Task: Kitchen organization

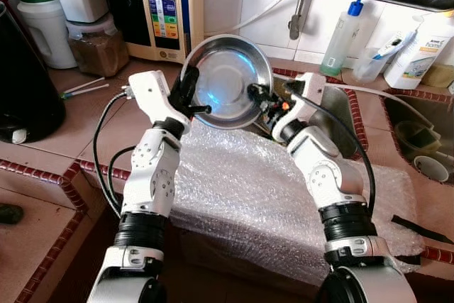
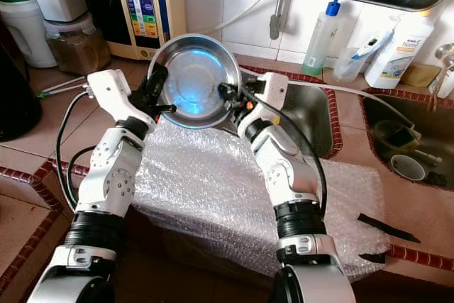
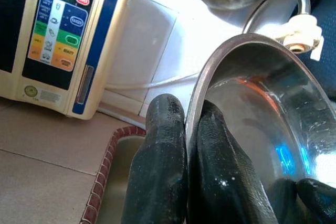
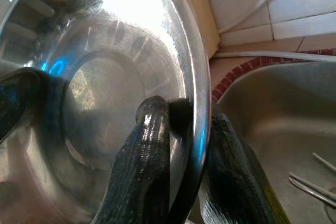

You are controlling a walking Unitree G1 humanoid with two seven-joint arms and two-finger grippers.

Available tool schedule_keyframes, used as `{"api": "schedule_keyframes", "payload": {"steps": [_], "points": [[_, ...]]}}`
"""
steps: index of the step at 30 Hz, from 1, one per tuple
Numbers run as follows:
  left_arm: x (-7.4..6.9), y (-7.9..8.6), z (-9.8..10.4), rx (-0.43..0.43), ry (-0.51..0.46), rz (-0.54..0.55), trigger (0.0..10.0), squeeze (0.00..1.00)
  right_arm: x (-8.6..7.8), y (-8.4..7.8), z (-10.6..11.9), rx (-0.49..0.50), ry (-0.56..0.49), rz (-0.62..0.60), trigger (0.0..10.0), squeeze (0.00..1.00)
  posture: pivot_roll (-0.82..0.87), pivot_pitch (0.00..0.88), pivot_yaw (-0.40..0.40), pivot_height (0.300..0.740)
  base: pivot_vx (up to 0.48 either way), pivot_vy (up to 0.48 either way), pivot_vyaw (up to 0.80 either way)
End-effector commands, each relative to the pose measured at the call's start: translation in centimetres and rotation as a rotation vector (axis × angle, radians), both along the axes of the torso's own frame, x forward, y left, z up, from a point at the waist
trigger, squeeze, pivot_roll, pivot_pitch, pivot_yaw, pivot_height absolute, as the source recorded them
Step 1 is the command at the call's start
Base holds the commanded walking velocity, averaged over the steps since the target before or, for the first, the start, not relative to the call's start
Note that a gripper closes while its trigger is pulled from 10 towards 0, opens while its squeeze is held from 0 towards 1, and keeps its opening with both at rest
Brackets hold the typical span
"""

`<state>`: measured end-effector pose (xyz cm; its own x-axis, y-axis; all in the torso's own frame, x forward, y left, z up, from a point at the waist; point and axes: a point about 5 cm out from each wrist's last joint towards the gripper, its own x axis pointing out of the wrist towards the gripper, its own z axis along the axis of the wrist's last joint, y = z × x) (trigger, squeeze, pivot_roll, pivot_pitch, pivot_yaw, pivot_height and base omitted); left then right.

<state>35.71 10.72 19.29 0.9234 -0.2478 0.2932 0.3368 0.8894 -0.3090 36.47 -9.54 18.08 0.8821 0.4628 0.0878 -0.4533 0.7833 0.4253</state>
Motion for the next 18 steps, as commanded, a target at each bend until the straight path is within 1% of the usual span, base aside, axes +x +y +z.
{"api": "schedule_keyframes", "payload": {"steps": [1,2,3,4,5,6,7,8,9,10,11,12,15,18], "points": [[0.2,-0.4,2.8,0.004,-0.118,-0.013,2.7,0.0,0.1,-0.8,-1.8,-0.066,0.086,-0.037,0.0,0.0,0.07,0.0,-0.034,0.74,0.0,0.0,0.0],[0.3,-0.3,2.8,-0.002,-0.11,-0.007,3.9,0.0,0.5,-1.4,-1.9,-0.083,0.097,-0.105,0.0,0.0,0.07,0.0,-0.033,0.74,0.0,0.0,0.0],[0.3,-0.3,2.8,-0.002,-0.11,-0.007,3.9,0.0,0.5,-1.4,-1.9,-0.083,0.097,-0.105,0.0,0.0,0.07,0.0,-0.033,0.74,0.0,0.0,0.0],[0.3,-0.3,2.8,0.002,-0.11,-0.003,4.0,0.0,0.9,-2.2,-2.0,-0.087,0.116,-0.19,0.0,0.0,0.07,0.0,-0.031,0.74,0.0,0.0,0.0],[0.3,-0.2,2.8,0.009,-0.114,0.002,4.1,0.0,1.0,-2.5,-2.0,-0.083,0.126,-0.22,0.0,0.0,0.07,0.0,-0.031,0.74,0.0,0.0,0.0],[0.2,-0.2,2.8,0.014,-0.117,0.005,4.1,0.0,1.0,-2.6,-2.1,-0.081,0.132,-0.235,0.0,0.0,0.07,0.0,-0.031,0.74,0.0,0.0,0.0],[0.2,-0.1,2.8,0.014,-0.115,0.011,4.6,0.0,1.1,-2.8,-2.2,-0.076,0.14,-0.247,0.0,0.0,0.07,0.0,-0.027,0.74,0.0,0.0,0.0],[0.2,0.0,2.8,0.014,-0.113,0.014,4.6,0.0,1.0,-2.9,-2.2,-0.073,0.145,-0.252,0.0,0.0,0.07,0.0,-0.026,0.74,0.0,0.0,0.0],[0.2,0.1,2.7,0.015,-0.11,0.018,4.9,0.0,1.0,-3.0,-2.3,-0.068,0.151,-0.26,0.0,0.0,0.07,0.0,-0.026,0.74,0.0,0.0,0.0],[0.3,0.2,2.7,0.017,-0.108,0.021,4.9,0.0,1.0,-3.0,-2.4,-0.064,0.156,-0.265,0.0,0.0,0.07,0.0,-0.025,0.74,0.0,0.0,0.0],[0.3,0.3,2.6,0.022,-0.105,0.023,7.3,0.0,1.1,-3.2,-2.6,-0.062,0.165,-0.272,0.0,0.0,0.08,0.0,-0.023,0.74,0.0,0.0,0.0],[0.3,0.4,2.4,0.025,-0.096,0.024,10.0,1.0,1.1,-3.4,-2.8,-0.058,0.183,-0.286,0.0,0.0,0.08,0.0,-0.022,0.74,0.0,0.0,0.0],[0.4,0.6,2.3,0.014,-0.083,0.021,10.0,1.0,1.2,-3.6,-3.1,-0.035,0.2,-0.305,0.0,0.0,0.08,0.0,-0.02,0.74,0.0,0.0,0.0],[0.6,0.7,2.2,0.032,-0.077,0.031,10.0,1.0,1.5,-3.7,-2.9,-0.029,0.204,-0.325,0.0,0.0,0.08,0.0,-0.025,0.74,0.0,0.0,0.0]]}}
